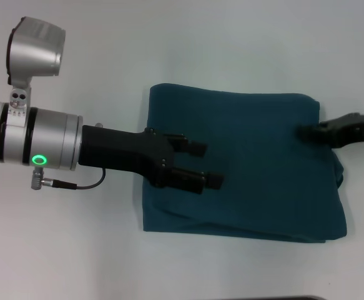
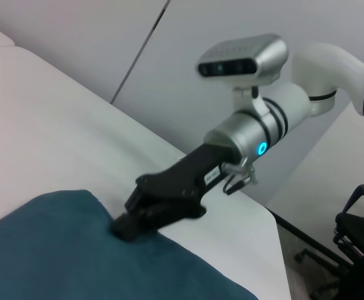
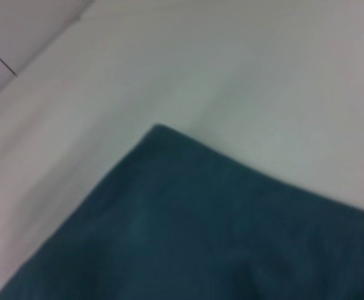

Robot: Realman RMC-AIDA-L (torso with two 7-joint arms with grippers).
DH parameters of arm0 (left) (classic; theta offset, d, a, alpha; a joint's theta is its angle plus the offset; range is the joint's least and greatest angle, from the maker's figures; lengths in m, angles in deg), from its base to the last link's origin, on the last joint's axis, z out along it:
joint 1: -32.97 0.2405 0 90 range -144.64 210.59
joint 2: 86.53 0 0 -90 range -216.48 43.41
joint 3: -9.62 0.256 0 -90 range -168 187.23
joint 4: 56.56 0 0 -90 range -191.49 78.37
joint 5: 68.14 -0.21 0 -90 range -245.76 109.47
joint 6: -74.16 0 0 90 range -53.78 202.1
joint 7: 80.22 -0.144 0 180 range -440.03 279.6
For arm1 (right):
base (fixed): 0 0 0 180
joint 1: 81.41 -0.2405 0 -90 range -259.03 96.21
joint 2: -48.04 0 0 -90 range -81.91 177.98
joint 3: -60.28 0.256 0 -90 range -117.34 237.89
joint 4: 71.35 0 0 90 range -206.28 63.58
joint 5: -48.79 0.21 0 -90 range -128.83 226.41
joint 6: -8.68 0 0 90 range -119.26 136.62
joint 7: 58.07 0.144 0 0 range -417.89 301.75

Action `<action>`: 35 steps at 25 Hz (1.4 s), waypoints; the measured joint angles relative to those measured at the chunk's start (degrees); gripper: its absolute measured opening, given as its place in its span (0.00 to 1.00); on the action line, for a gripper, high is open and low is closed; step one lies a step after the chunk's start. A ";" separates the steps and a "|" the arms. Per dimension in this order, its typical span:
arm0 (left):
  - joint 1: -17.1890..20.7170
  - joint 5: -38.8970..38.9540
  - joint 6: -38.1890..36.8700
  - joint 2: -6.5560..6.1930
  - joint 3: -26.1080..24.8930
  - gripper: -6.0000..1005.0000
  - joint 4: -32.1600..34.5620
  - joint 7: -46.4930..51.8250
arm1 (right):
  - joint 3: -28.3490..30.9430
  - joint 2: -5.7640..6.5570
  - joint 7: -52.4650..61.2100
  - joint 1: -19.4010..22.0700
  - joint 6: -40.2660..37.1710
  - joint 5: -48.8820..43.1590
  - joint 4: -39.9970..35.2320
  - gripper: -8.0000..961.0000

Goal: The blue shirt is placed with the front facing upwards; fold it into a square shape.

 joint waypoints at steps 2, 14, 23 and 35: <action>-0.02 0.02 0.01 0.00 0.00 0.88 0.01 -0.03 | -0.03 -0.04 0.46 -0.52 1.45 -1.61 0.88 0.03; -0.05 0.02 -0.05 -0.01 -0.34 0.88 -0.03 -0.04 | 0.53 0.25 -0.35 -0.62 1.15 0.29 0.48 0.03; -0.02 0.07 -0.57 -0.26 -1.12 0.88 -0.71 -0.04 | 0.74 1.00 -1.76 1.33 -3.47 8.71 -3.96 0.03; -0.13 0.11 -0.54 -0.18 -1.23 0.88 -1.28 -0.04 | -0.33 -0.30 -1.86 -1.69 2.27 2.00 0.73 0.03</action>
